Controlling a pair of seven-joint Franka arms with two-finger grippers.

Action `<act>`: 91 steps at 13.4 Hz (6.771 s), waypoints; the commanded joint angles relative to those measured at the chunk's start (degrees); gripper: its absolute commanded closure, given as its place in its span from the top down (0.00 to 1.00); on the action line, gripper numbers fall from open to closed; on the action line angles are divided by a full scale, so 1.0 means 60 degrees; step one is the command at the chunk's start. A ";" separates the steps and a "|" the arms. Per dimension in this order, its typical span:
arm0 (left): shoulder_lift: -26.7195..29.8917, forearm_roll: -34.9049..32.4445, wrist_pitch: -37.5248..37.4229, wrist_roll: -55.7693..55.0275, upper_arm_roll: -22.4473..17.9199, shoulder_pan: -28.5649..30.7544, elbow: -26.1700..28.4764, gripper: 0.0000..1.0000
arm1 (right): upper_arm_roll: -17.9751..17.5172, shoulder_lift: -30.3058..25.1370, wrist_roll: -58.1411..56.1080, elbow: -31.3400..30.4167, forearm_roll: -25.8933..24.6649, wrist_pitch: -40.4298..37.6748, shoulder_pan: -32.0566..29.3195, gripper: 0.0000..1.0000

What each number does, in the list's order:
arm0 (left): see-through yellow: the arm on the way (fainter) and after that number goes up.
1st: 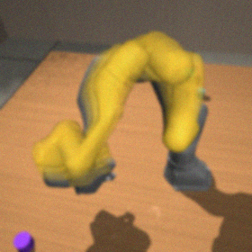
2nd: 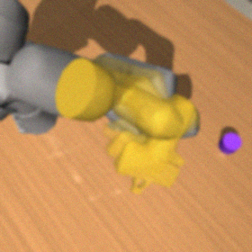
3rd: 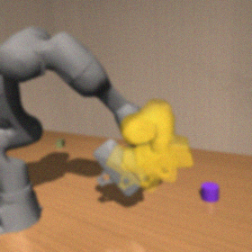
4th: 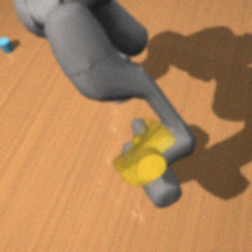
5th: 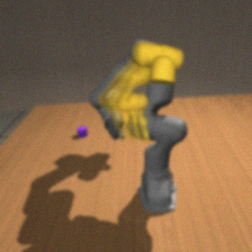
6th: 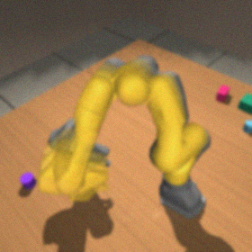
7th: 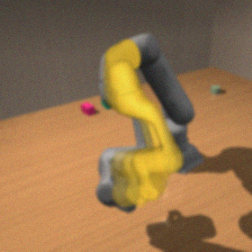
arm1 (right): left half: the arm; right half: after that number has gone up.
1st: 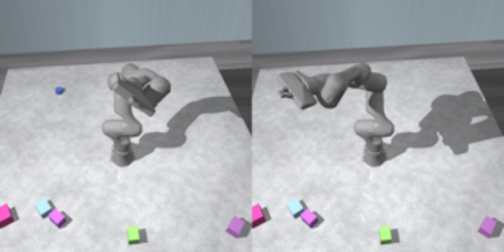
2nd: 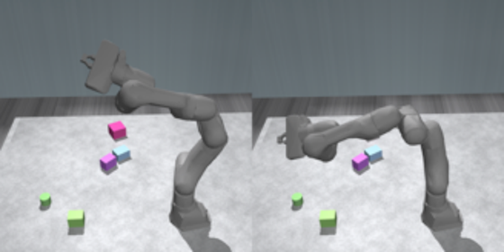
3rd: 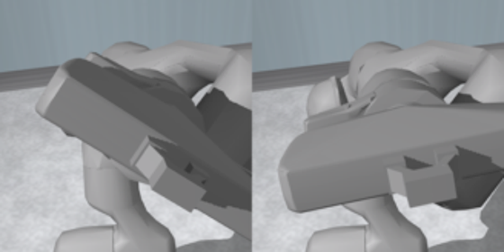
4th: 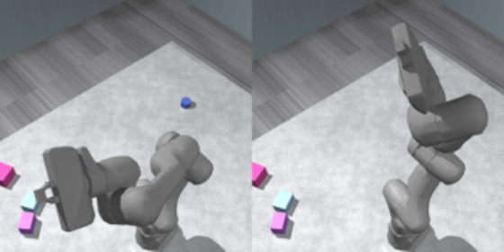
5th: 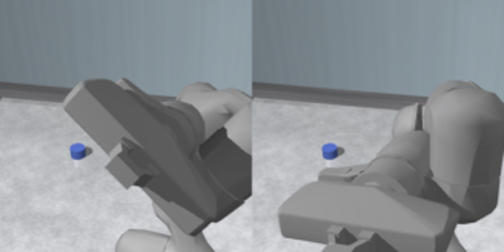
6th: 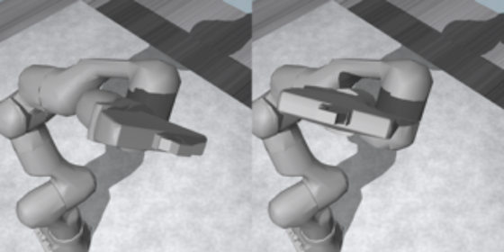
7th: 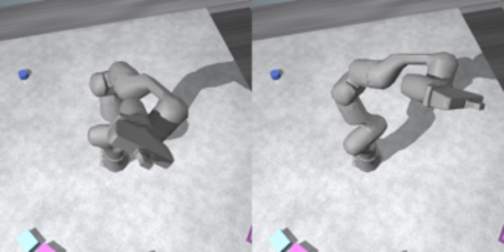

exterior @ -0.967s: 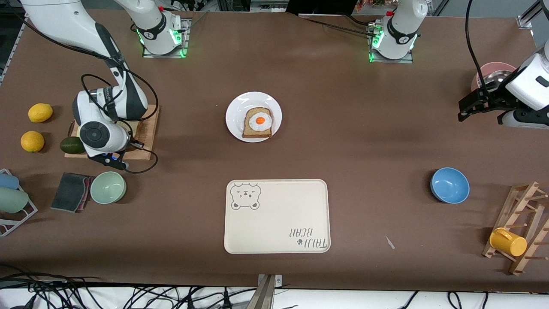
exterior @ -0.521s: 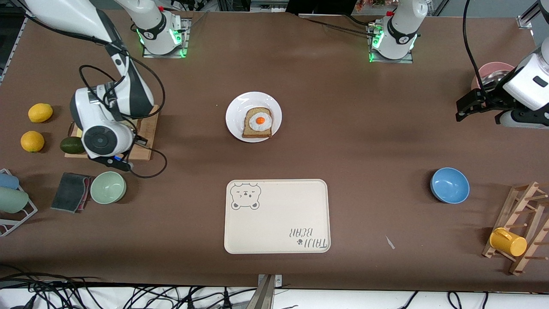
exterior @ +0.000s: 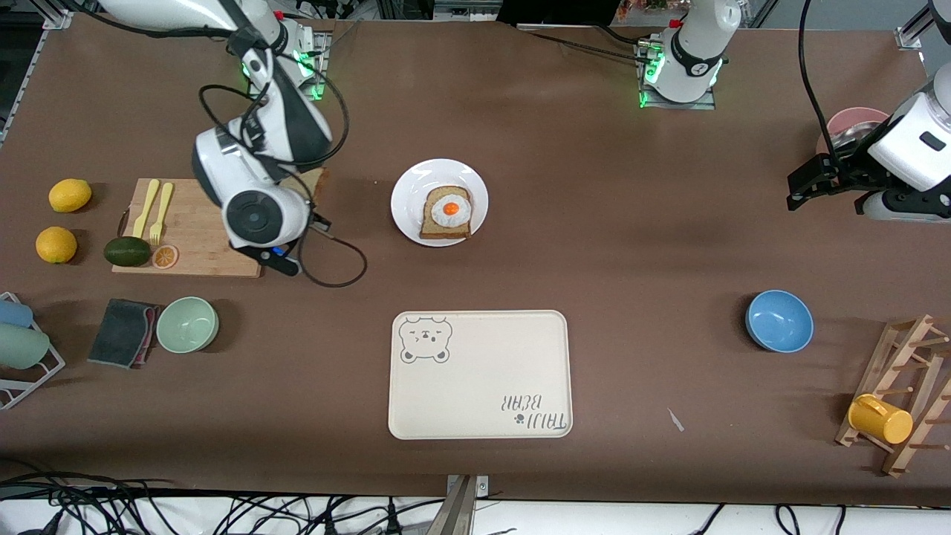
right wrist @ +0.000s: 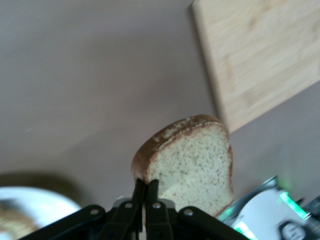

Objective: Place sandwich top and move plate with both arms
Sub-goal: 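Grasp the bread slice with the right gripper and lift it, then carry the bread slice to the white plate and lay it on the egg, then open the right gripper and withdraw it while the left gripper moves out, then move the left gripper toward the rim of the white plate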

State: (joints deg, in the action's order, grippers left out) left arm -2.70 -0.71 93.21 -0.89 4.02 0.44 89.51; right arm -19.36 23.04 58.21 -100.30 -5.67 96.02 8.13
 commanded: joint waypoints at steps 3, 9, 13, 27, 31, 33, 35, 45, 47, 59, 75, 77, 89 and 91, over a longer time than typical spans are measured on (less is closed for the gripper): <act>-0.0033 0.0264 -0.0037 -0.0101 0.0033 -0.0015 -0.0138 1.00 | -0.0025 0.0874 0.1737 0.1464 0.0536 0.0035 0.1673 0.00; -0.0150 0.0249 -0.0022 -0.0291 0.0047 -0.0030 -0.0138 1.00 | 0.0004 0.2091 0.2762 0.2097 -0.0281 0.1895 0.3286 0.00; -0.0150 0.0264 0.0050 -0.0306 0.0033 -0.0030 -0.0138 1.00 | 0.0004 0.2356 0.3131 0.2112 -0.0957 0.2379 0.3800 0.00; -0.0355 0.0264 0.0198 -0.0438 0.0018 0.0117 -0.0138 1.00 | 0.0018 0.2431 0.2883 0.2682 -0.1808 0.2337 0.3904 1.00; -0.0575 0.0308 0.0198 -0.0511 0.0033 -0.0015 -0.0123 1.00 | 0.0019 0.1582 0.1435 0.2727 -0.1764 0.2132 0.3143 1.00; -0.0604 0.0701 0.0198 -0.0512 0.0033 -0.0001 -0.0123 1.00 | 0.0033 0.1346 0.0267 0.2742 -0.1764 0.1795 0.2690 1.00; -0.0779 0.1258 0.0198 -0.0526 0.0033 0.0029 -0.0123 1.00 | 0.0048 0.1010 -0.1038 0.2771 -0.1605 0.1721 0.2046 1.00; -0.2243 0.5889 0.0359 -0.0031 0.0018 0.0878 0.0857 1.00 | 0.2446 -0.0236 -0.8113 0.2903 0.0008 0.0638 0.0007 1.00; -0.2551 0.5904 0.0373 0.0846 0.0033 0.0878 0.1004 1.00 | 0.3281 -0.0557 -0.8731 0.2903 0.0212 0.0622 0.0021 1.00; -0.3123 1.0747 0.2628 0.6016 0.0018 0.0761 0.4385 1.00 | 0.3402 -0.3749 -1.0565 0.1501 0.1092 -0.0448 -0.1853 1.00; -0.4721 1.4487 0.4006 0.7589 0.0033 -0.2739 0.4550 1.00 | 0.3534 -0.3943 -1.0463 0.1248 0.1121 -0.0916 -0.1751 1.00; -0.4662 1.4531 0.4006 0.7443 0.0047 -0.2740 0.4491 1.00 | 0.3563 -0.3914 -1.0463 0.1247 0.1151 -0.0887 -0.1766 1.00; -0.4910 1.6537 0.5544 0.7764 0.0106 -0.4819 0.4799 1.00 | 0.3446 -0.3928 -1.0463 0.1262 0.1166 -0.0887 -0.1751 1.00; -0.5115 1.6582 0.5544 0.7765 0.0499 -0.4704 0.4784 1.00 | 0.3446 -0.3914 -1.0463 0.1262 0.1166 -0.0843 -0.1751 1.00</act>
State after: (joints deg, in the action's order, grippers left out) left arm -32.27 96.12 126.07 43.47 5.55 -27.63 118.17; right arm 1.58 0.35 -4.54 -92.39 0.30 91.04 -2.01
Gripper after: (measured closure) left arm 0.000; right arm 0.000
